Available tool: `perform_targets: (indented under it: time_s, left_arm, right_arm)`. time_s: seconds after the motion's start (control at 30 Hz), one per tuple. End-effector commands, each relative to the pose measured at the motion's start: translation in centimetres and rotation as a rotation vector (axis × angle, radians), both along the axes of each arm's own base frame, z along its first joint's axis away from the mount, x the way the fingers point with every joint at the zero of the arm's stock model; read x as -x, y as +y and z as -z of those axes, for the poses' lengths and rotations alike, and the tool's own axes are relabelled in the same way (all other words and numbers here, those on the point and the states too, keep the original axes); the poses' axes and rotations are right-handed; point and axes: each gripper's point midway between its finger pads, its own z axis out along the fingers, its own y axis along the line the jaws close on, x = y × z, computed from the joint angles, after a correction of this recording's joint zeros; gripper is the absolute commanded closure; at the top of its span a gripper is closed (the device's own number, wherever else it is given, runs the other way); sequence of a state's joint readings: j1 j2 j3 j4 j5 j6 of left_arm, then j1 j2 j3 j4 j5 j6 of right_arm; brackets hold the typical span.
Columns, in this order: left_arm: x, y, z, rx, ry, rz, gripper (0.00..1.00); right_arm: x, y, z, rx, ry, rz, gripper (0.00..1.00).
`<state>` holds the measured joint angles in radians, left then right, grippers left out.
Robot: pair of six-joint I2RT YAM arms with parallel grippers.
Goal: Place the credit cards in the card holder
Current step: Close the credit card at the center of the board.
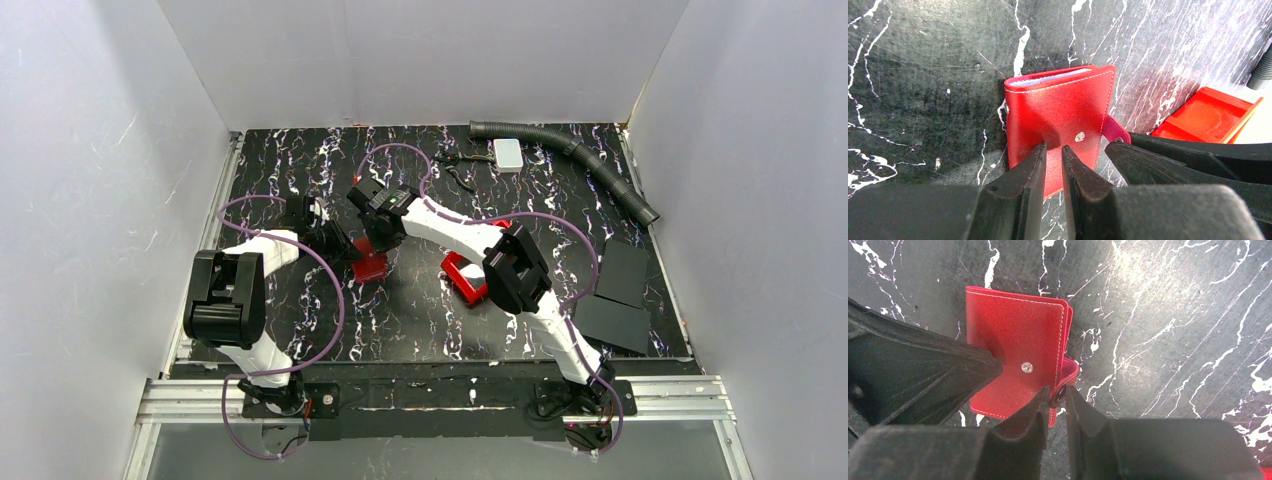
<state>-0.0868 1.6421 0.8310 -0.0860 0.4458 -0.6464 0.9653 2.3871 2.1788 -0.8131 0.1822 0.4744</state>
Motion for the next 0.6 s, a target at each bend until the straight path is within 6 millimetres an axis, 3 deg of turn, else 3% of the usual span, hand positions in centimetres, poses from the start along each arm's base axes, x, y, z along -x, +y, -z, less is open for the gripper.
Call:
perform_targets:
  time_s: [0.0, 0.13, 0.23, 0.57]
  left_arm:
    - [1.7, 0.4, 1.0, -0.026, 0.048, 0.007, 0.83]
    - [1.7, 0.4, 1.0, -0.026, 0.047, 0.008, 0.83]
    - [1.7, 0.4, 1.0, -0.027, 0.047, 0.008, 0.83]
    - [1.8, 0.2, 1.1, -0.027, 0.046, 0.014, 0.83]
  right_arm:
    - [-0.6, 0.7, -2.6, -0.041, -0.053, 0.007, 0.78]
    - [-0.7, 0.8, -3.5, -0.057, -0.065, 0.007, 0.84]
    - [-0.8, 0.7, -3.7, -0.058, -0.067, 0.009, 0.78]
    - [-0.9, 0.3, -4.6, -0.069, -0.081, 0.018, 0.75]
